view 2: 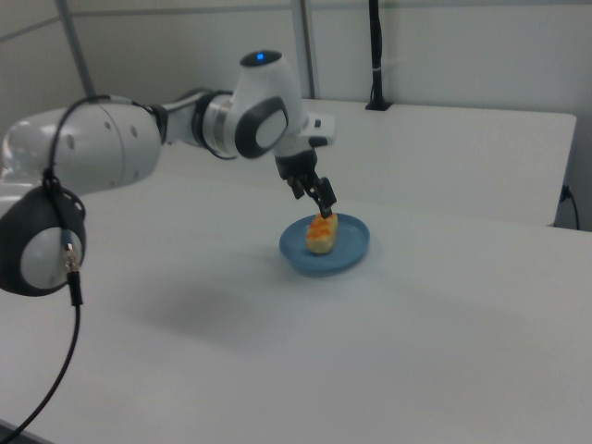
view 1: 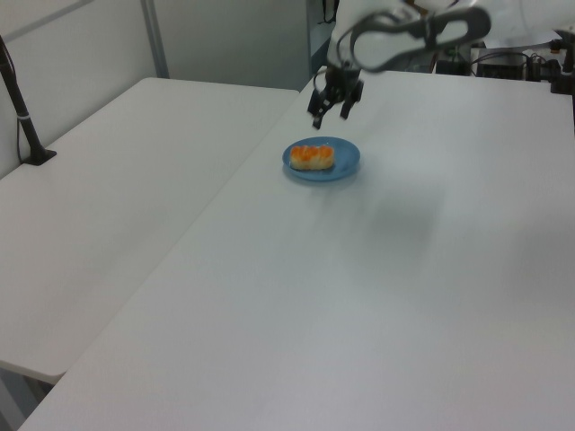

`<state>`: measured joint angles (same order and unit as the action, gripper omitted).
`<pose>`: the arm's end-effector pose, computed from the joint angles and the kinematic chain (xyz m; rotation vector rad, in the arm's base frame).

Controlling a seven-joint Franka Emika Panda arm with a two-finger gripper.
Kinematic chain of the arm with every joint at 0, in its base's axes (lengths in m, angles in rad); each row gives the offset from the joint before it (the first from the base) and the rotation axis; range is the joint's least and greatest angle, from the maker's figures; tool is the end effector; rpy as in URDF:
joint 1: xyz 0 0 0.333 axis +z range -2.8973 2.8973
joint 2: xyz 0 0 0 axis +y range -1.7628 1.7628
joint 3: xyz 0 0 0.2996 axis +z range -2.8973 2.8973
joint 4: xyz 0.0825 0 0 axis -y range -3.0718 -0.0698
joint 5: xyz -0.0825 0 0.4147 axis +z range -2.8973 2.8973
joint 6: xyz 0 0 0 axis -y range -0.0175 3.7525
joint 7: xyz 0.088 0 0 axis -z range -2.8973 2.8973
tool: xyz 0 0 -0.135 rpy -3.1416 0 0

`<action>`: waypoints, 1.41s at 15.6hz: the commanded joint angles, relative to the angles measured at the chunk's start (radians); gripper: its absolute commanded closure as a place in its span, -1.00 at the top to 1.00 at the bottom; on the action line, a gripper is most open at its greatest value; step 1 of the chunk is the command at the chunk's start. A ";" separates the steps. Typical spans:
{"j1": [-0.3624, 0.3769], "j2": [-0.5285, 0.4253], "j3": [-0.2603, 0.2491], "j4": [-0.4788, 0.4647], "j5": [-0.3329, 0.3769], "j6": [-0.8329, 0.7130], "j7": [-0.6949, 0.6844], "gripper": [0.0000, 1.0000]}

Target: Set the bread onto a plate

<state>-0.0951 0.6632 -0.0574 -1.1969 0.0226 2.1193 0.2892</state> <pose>0.7827 -0.1076 0.3717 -3.0371 0.6699 -0.4073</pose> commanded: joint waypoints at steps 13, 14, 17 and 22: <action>0.023 -0.743 -0.085 -0.331 0.023 -0.611 -0.459 1.00; 0.059 -0.752 -0.107 -0.339 0.022 -0.613 -0.449 1.00; 0.124 -0.758 -0.128 -0.380 0.011 -0.570 -0.404 1.00; 0.138 -0.752 -0.111 -0.398 0.030 -0.489 -0.243 1.00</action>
<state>0.0115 -0.0628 -0.1619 -1.5509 0.0301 1.5975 -0.0319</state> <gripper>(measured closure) 0.000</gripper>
